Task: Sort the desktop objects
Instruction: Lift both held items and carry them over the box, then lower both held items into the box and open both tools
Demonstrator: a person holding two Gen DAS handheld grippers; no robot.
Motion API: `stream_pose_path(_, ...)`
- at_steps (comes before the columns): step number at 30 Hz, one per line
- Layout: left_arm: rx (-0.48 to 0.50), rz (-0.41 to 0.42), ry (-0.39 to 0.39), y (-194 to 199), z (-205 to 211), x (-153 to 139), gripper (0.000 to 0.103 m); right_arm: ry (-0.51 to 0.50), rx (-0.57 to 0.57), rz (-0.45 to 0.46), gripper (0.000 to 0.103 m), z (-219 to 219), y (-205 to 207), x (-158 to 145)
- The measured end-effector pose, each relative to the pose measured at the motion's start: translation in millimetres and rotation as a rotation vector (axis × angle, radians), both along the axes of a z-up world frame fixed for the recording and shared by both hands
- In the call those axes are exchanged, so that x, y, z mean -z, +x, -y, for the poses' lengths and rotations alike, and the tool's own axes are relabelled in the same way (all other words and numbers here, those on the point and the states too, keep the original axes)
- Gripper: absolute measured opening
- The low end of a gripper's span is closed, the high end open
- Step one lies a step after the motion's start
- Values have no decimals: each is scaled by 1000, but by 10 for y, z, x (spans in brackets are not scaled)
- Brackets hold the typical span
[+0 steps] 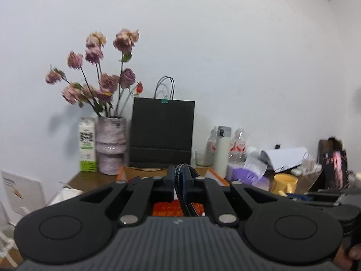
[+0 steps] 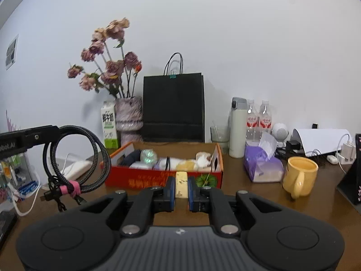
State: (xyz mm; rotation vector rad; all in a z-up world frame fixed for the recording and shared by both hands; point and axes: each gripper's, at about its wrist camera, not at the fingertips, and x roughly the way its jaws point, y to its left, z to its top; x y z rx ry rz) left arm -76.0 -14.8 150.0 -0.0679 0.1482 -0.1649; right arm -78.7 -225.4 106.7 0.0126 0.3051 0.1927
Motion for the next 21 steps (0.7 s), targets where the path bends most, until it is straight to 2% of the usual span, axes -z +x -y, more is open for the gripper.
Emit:
stream_pose_path(4, 24, 1, -23, 459, -92, -207, 7, 15, 0, 1, 10, 85, 412, -158)
stream_pose_path(7, 33, 34, 39, 881, -42, -378, 7, 23, 0, 28, 10, 163, 788, -358)
stream_pose_path(10, 59, 7, 68, 1379, 33, -484, 7, 54, -3, 12, 10, 249, 1218, -512)
stream_pose_path(13, 108, -87, 74, 1905, 87, -490, 7, 87, -31, -58, 10, 323, 1730, -584)
stream_pose_path(15, 135, -196, 52, 2322, 79, -407, 6, 78, -37, -127, 10, 318, 2058, -562)
stream_pose_path(16, 130, -241, 34, 2499, 61, -348, 6, 78, -42, -174, 10, 304, 2230, -520)
stream_pose_path(18, 148, -345, 71, 2903, 67, -153, 7, 85, -44, -299, 10, 259, 2599, -354)
stream_pose_path(19, 187, -408, 97, 3116, 86, -17, 12, 77, -61, -357, 10, 220, 2770, -239)
stream_pose_path(20, 221, -470, 134, 3340, 123, 177, 39, 66, -78, -429, 13, 161, 2969, -93)
stream_pose_path(21, 226, -536, 201, 3569, 187, 413, 68, 55, -84, -506, 20, 92, 3183, 79)
